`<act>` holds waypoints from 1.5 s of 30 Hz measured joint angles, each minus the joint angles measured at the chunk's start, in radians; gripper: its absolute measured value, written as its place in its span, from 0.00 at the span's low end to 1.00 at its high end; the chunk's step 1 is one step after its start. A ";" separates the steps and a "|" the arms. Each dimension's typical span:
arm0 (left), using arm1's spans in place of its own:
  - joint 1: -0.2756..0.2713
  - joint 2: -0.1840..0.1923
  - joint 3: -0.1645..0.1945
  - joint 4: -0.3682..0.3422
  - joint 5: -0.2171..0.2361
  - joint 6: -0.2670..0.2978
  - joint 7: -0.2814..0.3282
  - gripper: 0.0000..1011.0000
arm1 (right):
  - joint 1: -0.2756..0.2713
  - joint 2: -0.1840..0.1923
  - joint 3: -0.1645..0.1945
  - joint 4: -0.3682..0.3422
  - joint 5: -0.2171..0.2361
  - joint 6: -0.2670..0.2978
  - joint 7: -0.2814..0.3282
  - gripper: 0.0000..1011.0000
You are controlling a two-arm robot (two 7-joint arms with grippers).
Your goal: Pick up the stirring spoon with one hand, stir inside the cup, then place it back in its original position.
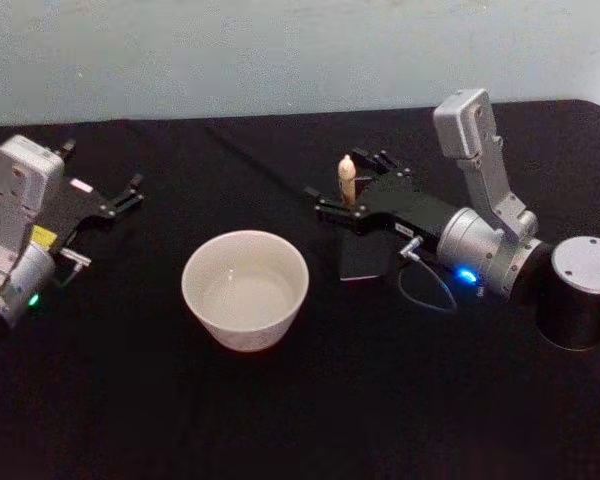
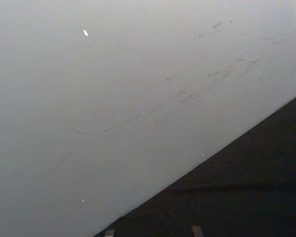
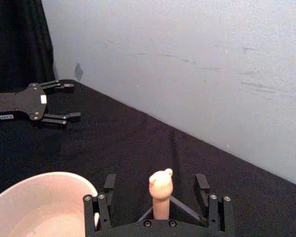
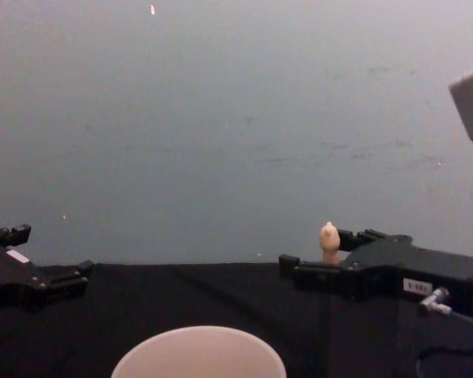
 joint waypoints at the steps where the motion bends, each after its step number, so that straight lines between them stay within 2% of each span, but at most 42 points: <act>1: 0.000 0.000 0.000 0.000 0.000 0.000 0.000 0.99 | 0.000 -0.001 0.000 0.001 -0.001 0.001 0.000 0.99; 19: 0.000 0.000 0.000 0.000 0.000 0.000 0.000 0.99 | -0.004 -0.003 0.009 -0.003 -0.003 0.008 0.000 0.97; 22: 0.000 0.000 0.000 0.000 0.000 0.000 0.000 0.99 | -0.004 -0.003 0.009 -0.003 -0.002 0.008 0.000 0.88; 24: 0.000 0.000 0.000 0.000 0.000 0.000 0.000 0.99 | -0.004 -0.003 0.008 -0.003 -0.002 0.008 0.000 0.85; 25: 0.000 0.000 0.000 0.000 0.000 0.000 0.000 0.99 | -0.004 -0.003 0.008 -0.003 -0.002 0.008 0.000 0.79; 28: 0.000 0.000 0.000 0.000 0.000 0.000 0.000 0.99 | -0.004 -0.003 0.008 -0.003 -0.002 0.008 0.000 0.74; 33: 0.000 0.000 0.000 0.000 0.000 0.000 0.000 0.99 | -0.004 -0.003 0.008 -0.003 -0.002 0.009 0.000 0.56; 35: 0.000 0.000 0.000 0.000 0.000 0.000 0.000 0.99 | -0.004 -0.003 0.008 -0.003 -0.001 0.009 0.000 0.53; 36: 0.000 0.000 0.000 0.000 0.000 0.000 0.000 0.99 | -0.004 -0.003 0.008 -0.003 -0.001 0.009 0.000 0.46; 37: 0.000 0.000 0.000 0.000 0.000 0.000 0.000 0.99 | -0.004 -0.003 0.008 -0.003 -0.001 0.009 0.000 0.46; 40: 0.000 0.000 0.000 0.000 0.000 0.000 0.000 0.99 | -0.004 -0.003 0.008 -0.003 -0.001 0.009 0.000 0.34; 45: 0.000 0.000 0.000 0.000 0.000 0.000 0.000 0.99 | -0.004 -0.003 0.008 -0.003 -0.001 0.009 0.000 0.21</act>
